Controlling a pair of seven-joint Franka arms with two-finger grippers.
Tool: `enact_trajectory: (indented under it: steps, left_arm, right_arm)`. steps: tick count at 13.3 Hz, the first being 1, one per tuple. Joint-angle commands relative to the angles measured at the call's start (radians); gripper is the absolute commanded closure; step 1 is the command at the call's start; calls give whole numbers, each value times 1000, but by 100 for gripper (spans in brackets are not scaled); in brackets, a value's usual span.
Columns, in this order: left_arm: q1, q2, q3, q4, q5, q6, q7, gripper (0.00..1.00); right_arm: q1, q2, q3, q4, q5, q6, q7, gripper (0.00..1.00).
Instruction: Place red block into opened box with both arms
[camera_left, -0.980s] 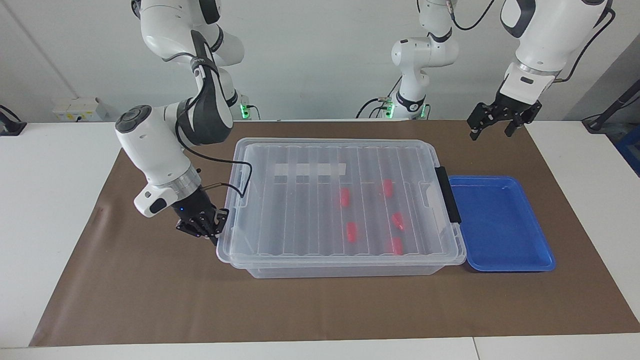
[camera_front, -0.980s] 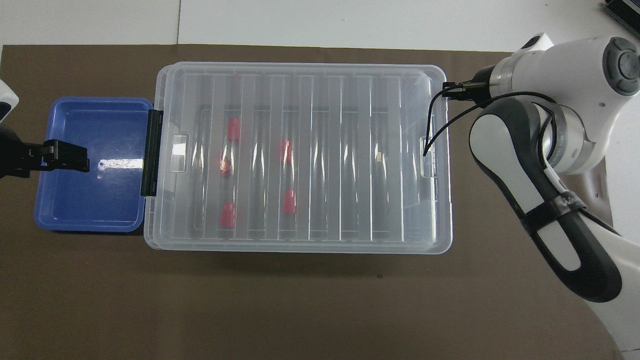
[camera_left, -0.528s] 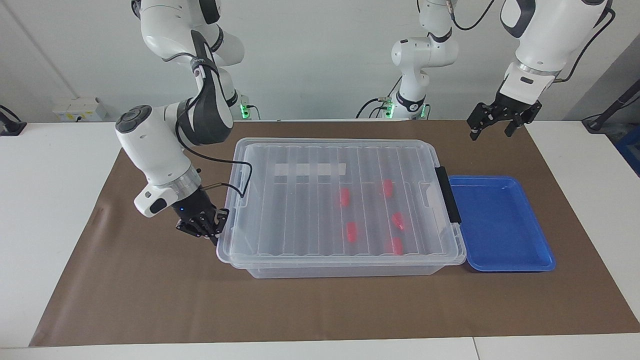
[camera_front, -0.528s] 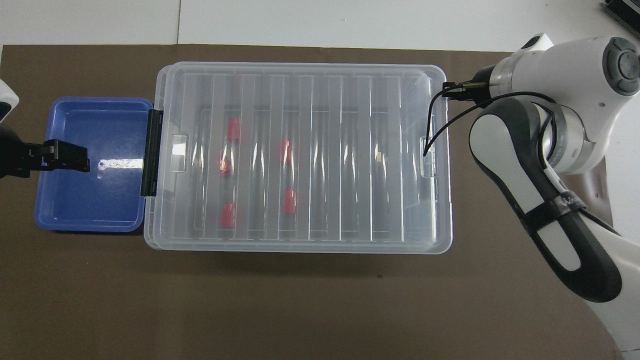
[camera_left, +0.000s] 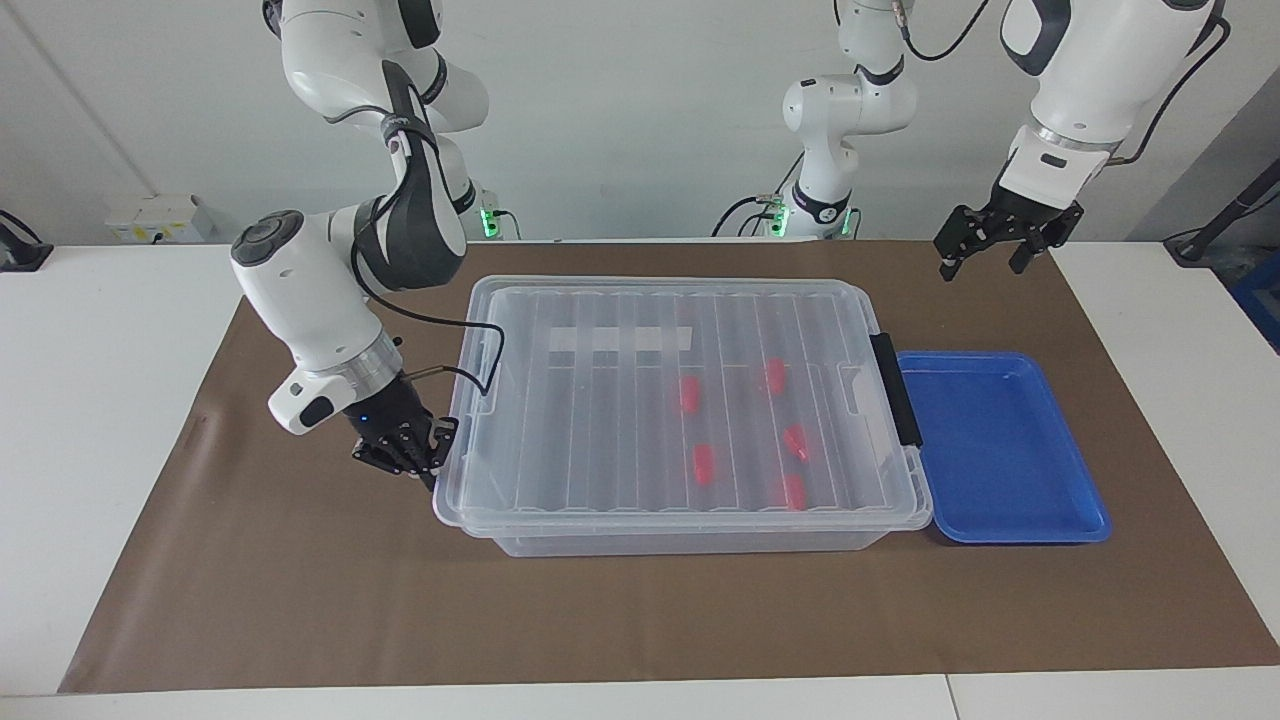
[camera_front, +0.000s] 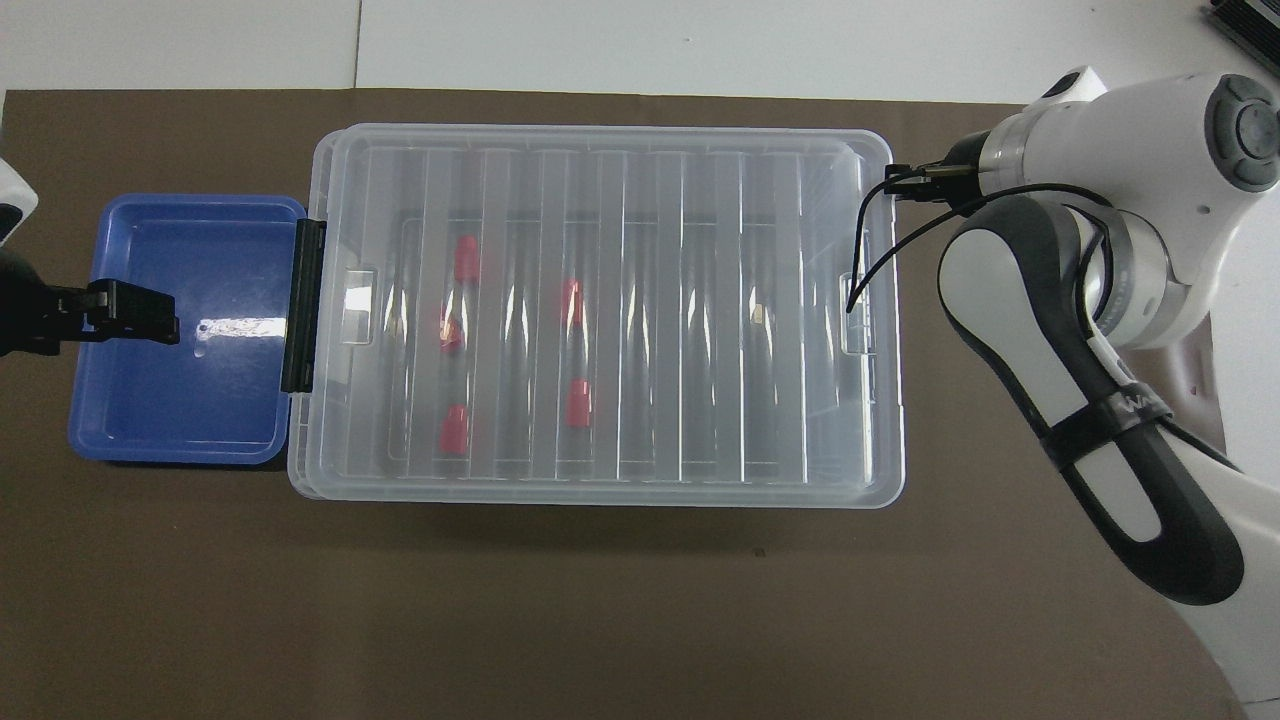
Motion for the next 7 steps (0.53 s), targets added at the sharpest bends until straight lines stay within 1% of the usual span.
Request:
enact_trajectory:
  steps: [1, 2, 3, 4, 5, 7]
  left_arm:
    - [-13, -16, 14, -14, -14, 20, 1, 0]
    - [-13, -16, 14, -14, -14, 20, 4, 0]
    - [-13, -16, 14, -14, -14, 20, 4, 0]
    - [-13, -16, 14, -15, -14, 20, 4, 0]
    - [-13, -16, 14, -14, -14, 20, 3, 0]
    - [-13, -16, 14, -15, -14, 20, 1, 0]
  right_arm:
    - [-5, -26, 4, -29, -1, -20, 14, 100]
    - [-14, -35, -2, -26, -47, -47, 10, 100]
    - [-21, -50, -4, -14, -129, -98, 10, 76]
    - [-47, -85, -2, -14, -187, -133, 9, 1]
    - [-61, -118, -4, -16, -217, -171, 9, 0]
    - [-69, -187, -7, -14, -233, -273, 23, 0]
